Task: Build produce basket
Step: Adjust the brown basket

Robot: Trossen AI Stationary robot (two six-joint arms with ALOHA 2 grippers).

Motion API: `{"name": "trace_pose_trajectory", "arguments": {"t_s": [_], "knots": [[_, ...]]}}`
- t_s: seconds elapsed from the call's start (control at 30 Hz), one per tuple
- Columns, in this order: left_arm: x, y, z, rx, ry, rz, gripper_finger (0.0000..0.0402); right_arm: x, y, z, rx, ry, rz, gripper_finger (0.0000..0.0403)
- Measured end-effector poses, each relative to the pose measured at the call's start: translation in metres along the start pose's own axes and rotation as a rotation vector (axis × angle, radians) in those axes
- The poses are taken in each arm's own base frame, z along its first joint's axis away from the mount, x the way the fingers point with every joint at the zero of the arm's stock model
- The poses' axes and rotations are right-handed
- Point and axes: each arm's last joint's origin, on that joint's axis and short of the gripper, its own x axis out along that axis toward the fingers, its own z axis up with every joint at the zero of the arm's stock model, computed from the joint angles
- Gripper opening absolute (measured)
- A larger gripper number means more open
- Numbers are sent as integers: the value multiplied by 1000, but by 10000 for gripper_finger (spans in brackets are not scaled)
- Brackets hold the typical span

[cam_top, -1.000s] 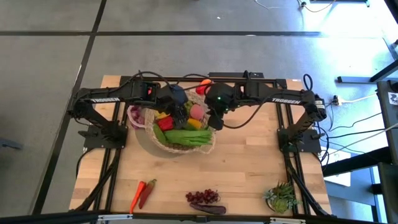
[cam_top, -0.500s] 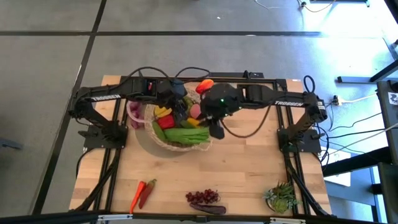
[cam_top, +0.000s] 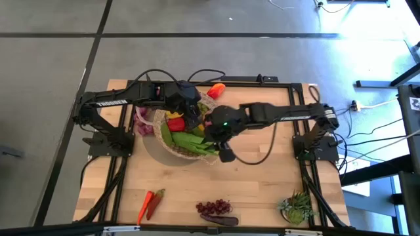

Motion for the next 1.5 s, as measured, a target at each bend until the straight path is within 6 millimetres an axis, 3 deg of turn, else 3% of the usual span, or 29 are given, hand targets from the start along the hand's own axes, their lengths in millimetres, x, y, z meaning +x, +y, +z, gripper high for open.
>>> {"name": "trace_pose_trajectory", "arguments": {"t_s": [0.2, 0.47, 0.7, 1.1, 1.5], "knots": [[0, 0, 2, -16, -19, -6, 211, 50, -9, -11, -78, 59, -37, 113], [1, 3, 4, -28, -13, -50, 211, 79, -8, -14, -252, 103, -253, 98], [1, 2, 5, -36, -14, -122, 211, 84, -3, -16, -320, 170, -390, 98], [-21, -1, 19, -57, -162, -329, 211, 83, 4, -32, -266, 307, -278, 97], [-31, 5, 18, -64, -173, -339, 211, 78, 7, -33, -256, 324, -199, 97]]}}
